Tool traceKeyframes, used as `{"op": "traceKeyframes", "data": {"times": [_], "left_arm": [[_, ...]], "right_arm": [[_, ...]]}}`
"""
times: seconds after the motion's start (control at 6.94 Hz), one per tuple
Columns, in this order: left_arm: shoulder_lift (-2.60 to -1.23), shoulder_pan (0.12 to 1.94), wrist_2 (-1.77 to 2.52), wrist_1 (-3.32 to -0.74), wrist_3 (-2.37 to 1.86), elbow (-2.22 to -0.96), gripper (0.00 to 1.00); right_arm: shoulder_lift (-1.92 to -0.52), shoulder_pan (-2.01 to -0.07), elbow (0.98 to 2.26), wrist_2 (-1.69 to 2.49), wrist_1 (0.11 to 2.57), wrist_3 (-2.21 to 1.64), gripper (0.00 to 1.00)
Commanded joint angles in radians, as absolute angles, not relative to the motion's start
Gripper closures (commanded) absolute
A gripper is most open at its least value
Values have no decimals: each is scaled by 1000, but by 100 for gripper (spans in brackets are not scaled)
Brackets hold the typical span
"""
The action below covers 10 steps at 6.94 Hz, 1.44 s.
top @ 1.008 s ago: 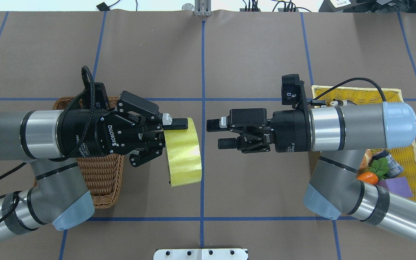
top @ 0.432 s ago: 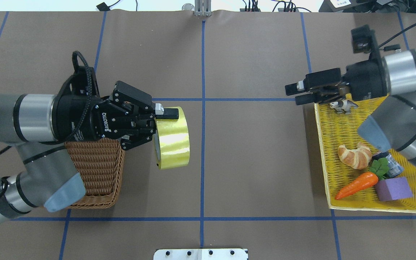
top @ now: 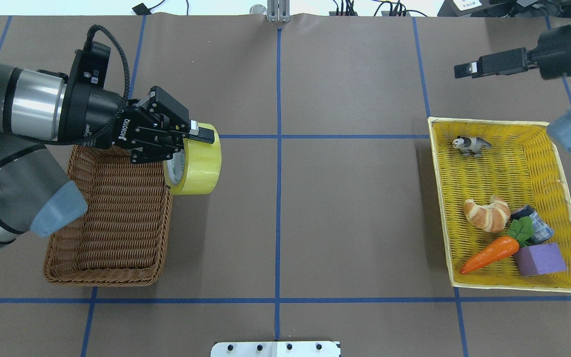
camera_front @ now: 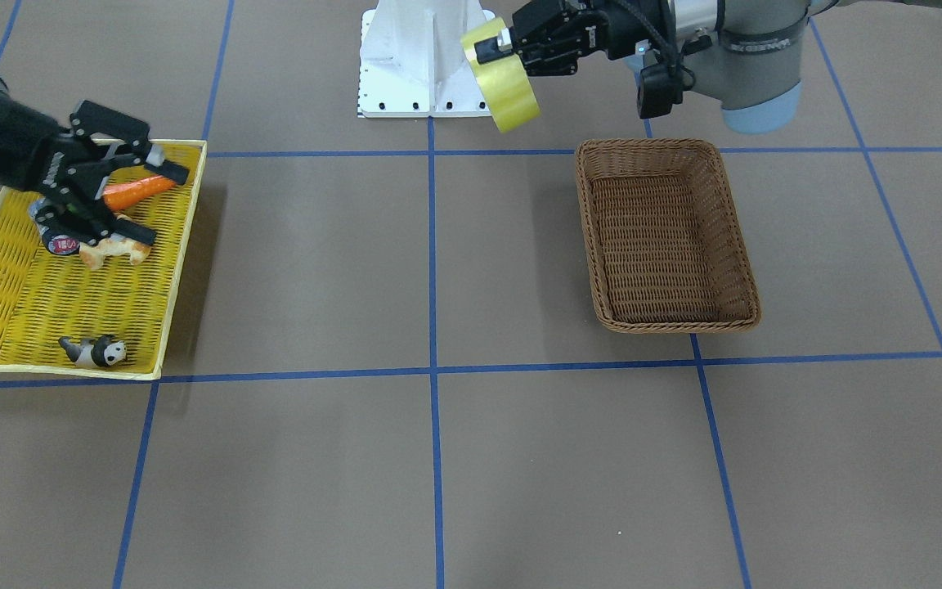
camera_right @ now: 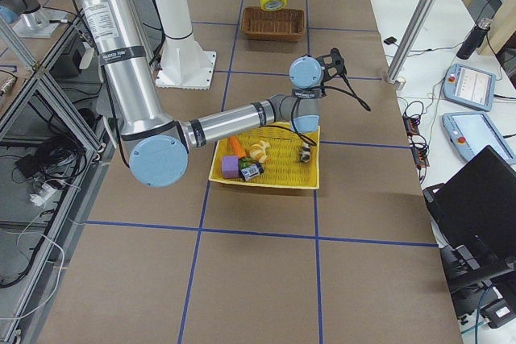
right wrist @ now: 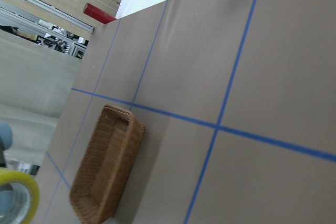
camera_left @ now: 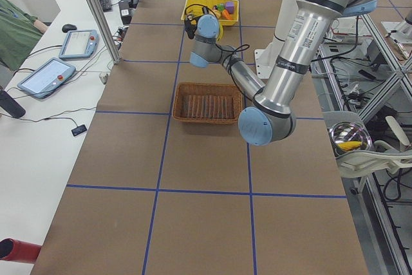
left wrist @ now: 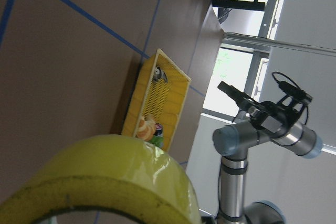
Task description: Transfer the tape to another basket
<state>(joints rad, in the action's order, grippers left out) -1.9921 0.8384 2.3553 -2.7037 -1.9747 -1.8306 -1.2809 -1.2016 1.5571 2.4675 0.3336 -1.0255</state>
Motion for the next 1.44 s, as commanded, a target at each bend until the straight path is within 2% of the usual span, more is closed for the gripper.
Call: {"op": "traceKeyframes", "data": {"times": [0.0,0.29,1.01,1.3], "left_arm": [[-1988,910,2468,-2373,-1684,-1841,100],[-1959,896,2465,-2156,-1440,-1845,100],[-1919,855,2286,-1694,-874,-1896,100],[-1896,786,2200,-1585,-807,-1896,100]], "right_arm": [[-1281,-1325,1562,2462,583,-722,0],[-1299,-1383,1562,2453,790,-365,0],[-1403,-1410,1566,2410,1056,22,0],[-1411,-1410,1635,2410,1331,139,0]]}}
